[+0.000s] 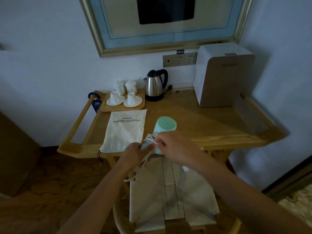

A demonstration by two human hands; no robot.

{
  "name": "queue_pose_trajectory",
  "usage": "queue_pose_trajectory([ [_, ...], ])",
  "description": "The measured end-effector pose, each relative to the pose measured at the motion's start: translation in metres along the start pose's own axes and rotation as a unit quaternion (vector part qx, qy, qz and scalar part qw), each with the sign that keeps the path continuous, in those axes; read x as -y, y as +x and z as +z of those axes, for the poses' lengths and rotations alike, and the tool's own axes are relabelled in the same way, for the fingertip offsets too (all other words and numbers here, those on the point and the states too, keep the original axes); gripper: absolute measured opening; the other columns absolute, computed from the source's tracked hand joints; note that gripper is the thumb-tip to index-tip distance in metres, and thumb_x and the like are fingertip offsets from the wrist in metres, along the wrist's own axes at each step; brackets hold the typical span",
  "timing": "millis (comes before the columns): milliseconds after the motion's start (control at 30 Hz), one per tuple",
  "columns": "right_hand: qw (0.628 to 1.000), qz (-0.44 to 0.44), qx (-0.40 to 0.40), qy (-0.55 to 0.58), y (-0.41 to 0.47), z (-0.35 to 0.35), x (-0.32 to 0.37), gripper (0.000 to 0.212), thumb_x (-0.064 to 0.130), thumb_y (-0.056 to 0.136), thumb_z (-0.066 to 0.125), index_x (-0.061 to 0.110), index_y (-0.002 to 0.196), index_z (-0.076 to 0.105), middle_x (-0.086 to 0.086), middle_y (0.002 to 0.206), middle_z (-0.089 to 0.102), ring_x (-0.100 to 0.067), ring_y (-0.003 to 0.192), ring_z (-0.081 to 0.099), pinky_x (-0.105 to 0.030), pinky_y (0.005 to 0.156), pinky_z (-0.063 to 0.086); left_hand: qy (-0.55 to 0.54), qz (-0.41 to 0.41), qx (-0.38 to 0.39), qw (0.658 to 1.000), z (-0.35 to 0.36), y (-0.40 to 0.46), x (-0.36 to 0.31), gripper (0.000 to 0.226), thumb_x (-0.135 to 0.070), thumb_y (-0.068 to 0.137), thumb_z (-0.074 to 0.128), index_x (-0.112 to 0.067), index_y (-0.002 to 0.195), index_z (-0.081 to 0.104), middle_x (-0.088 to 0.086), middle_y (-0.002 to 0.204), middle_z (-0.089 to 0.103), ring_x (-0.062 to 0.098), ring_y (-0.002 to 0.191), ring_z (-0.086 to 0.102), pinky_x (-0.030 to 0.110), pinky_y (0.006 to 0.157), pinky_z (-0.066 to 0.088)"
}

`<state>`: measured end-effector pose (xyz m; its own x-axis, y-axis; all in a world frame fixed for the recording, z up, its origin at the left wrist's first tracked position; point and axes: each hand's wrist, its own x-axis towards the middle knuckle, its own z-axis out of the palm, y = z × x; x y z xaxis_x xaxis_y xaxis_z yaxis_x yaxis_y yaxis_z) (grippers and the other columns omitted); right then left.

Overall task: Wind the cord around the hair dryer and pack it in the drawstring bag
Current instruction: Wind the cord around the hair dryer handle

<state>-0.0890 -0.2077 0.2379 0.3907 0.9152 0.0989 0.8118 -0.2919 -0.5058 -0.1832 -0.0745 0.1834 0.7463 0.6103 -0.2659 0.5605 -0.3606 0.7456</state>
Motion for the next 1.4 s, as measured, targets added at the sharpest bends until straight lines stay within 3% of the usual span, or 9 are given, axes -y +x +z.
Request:
queue_pose_trajectory([
  [133, 0.981, 0.072, -0.022, 0.179, -0.006, 0.035, -0.017, 0.015, 0.019, 0.097, 0.039, 0.016, 0.100, 0.054, 0.006, 0.071, 0.052, -0.004, 0.053, 0.042, -0.018, 0.047, 0.029, -0.054, 0.008, -0.057, 0.997, -0.006, 0.002, -0.002, 0.042, -0.044, 0.088, 0.055, -0.012, 0.063, 0.064, -0.005, 0.044, 0.061, 0.004, 0.040, 0.055, 0.014, 0.042, 0.042],
  [267, 0.845, 0.189, -0.027, 0.500, -0.003, 0.052, -0.028, 0.023, 0.020, 0.096, 0.042, 0.017, 0.076, 0.052, 0.005, 0.055, 0.038, -0.005, 0.042, 0.031, -0.017, 0.041, 0.025, -0.221, -0.021, 0.022, 0.975, -0.003, -0.006, -0.004, 0.046, -0.049, 0.088, 0.052, -0.009, 0.075, 0.069, 0.002, 0.056, 0.068, 0.011, 0.046, 0.059, 0.020, 0.045, 0.046],
  [433, 0.852, 0.215, -0.038, 0.475, 0.004, 0.054, -0.024, 0.042, 0.059, 0.072, 0.061, 0.025, 0.096, 0.066, 0.007, 0.064, 0.056, 0.001, 0.033, 0.043, -0.010, 0.033, 0.028, -0.344, -0.056, 0.071, 0.935, 0.008, -0.005, -0.008, 0.043, -0.047, 0.088, 0.053, -0.008, 0.078, 0.067, 0.006, 0.055, 0.064, 0.014, 0.045, 0.057, 0.022, 0.044, 0.046],
  [567, 0.759, 0.203, -0.013, 0.618, 0.005, 0.057, -0.025, 0.069, 0.063, 0.049, 0.074, 0.012, 0.094, 0.067, 0.002, 0.051, 0.039, -0.010, 0.047, 0.029, -0.018, 0.035, 0.019, -0.457, -0.007, 0.176, 0.872, 0.004, -0.009, -0.003, 0.035, -0.036, 0.079, 0.053, -0.004, 0.081, 0.067, 0.011, 0.063, 0.062, 0.018, 0.049, 0.056, 0.024, 0.044, 0.046],
  [667, 0.731, 0.191, -0.018, 0.655, 0.007, 0.054, -0.030, 0.054, 0.059, 0.062, 0.068, 0.013, 0.091, 0.065, 0.008, 0.042, 0.042, -0.006, 0.039, 0.034, -0.016, 0.034, 0.022, -0.408, 0.001, 0.181, 0.895, 0.004, -0.011, 0.000, 0.033, -0.031, 0.087, 0.045, -0.003, 0.089, 0.062, 0.006, 0.061, 0.064, 0.014, 0.049, 0.058, 0.021, 0.044, 0.045],
  [867, 0.768, 0.213, -0.082, 0.599, 0.012, 0.047, -0.031, 0.028, 0.037, 0.083, 0.061, 0.019, 0.062, 0.065, 0.012, 0.036, 0.040, -0.001, 0.031, 0.031, -0.015, 0.032, 0.027, -0.211, 0.032, 0.065, 0.975, 0.011, -0.014, 0.002, 0.037, -0.043, 0.095, 0.039, -0.013, 0.099, 0.061, 0.013, 0.080, 0.065, 0.019, 0.067, 0.061, 0.035, 0.066, 0.051],
  [933, 0.788, 0.215, -0.086, 0.571, 0.013, 0.045, -0.032, 0.030, 0.040, 0.083, 0.060, 0.021, 0.061, 0.058, 0.012, 0.036, 0.039, -0.001, 0.032, 0.031, -0.015, 0.033, 0.026, -0.147, 0.035, -0.001, 0.989, 0.012, -0.011, -0.001, 0.033, -0.051, 0.092, 0.038, -0.026, 0.088, 0.059, 0.005, 0.069, 0.062, 0.010, 0.055, 0.059, 0.026, 0.055, 0.049],
  [1267, 0.898, 0.064, -0.080, 0.429, -0.012, 0.063, -0.055, 0.025, 0.025, 0.097, 0.041, 0.018, 0.082, 0.060, 0.012, 0.048, 0.040, -0.004, 0.043, 0.031, -0.019, 0.042, 0.026, -0.302, -0.123, -0.018, 0.945, 0.004, 0.003, -0.005, 0.063, -0.067, 0.082, 0.044, -0.007, 0.081, 0.063, 0.007, 0.060, 0.053, 0.012, 0.043, 0.044, 0.023, 0.047, 0.039],
  [1400, 0.875, 0.045, 0.041, 0.480, -0.031, 0.086, -0.062, 0.025, 0.023, 0.097, 0.041, 0.021, 0.093, 0.065, 0.009, 0.057, 0.037, -0.004, 0.047, 0.031, -0.016, 0.045, 0.028, -0.349, -0.095, 0.012, 0.932, -0.009, 0.007, 0.000, 0.059, -0.062, 0.086, 0.043, -0.009, 0.077, 0.066, 0.006, 0.062, 0.058, 0.011, 0.041, 0.042, 0.021, 0.043, 0.037],
])
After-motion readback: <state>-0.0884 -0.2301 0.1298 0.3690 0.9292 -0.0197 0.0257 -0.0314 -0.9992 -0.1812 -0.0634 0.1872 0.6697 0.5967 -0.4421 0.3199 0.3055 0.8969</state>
